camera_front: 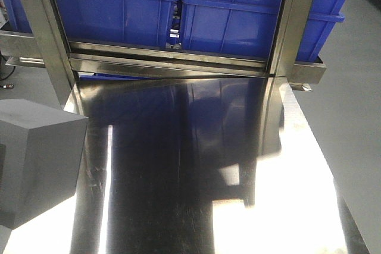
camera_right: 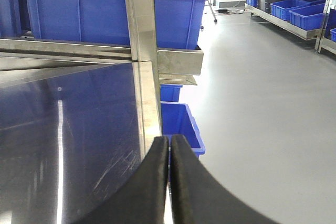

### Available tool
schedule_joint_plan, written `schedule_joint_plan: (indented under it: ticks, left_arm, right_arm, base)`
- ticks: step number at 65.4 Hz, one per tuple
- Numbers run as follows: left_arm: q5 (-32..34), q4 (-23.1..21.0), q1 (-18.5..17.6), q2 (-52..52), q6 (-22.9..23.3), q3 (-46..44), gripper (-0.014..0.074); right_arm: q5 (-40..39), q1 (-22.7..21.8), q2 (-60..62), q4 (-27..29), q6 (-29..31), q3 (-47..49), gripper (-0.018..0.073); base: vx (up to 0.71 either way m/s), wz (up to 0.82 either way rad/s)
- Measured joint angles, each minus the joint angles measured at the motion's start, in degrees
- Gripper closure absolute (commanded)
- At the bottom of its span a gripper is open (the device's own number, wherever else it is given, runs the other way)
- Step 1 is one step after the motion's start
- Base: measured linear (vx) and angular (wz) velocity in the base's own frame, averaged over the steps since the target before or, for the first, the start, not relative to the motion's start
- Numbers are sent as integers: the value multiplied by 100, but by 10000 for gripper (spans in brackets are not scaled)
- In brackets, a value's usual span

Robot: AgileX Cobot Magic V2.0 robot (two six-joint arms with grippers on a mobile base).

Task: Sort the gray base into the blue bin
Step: 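Hold the block in the left gripper while the base turns away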

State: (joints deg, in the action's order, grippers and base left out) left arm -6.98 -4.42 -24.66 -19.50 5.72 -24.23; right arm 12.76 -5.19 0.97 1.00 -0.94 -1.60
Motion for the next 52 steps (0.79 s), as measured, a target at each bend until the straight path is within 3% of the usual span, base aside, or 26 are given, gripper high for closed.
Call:
schedule_joint_plan:
  ticks: [52]
  left_arm:
    - [-7, 4, 0, 23, 0, 0, 604]
  right_arm:
    - [0, 0, 0, 0, 0, 0, 564]
  base:
    - [0, 0]
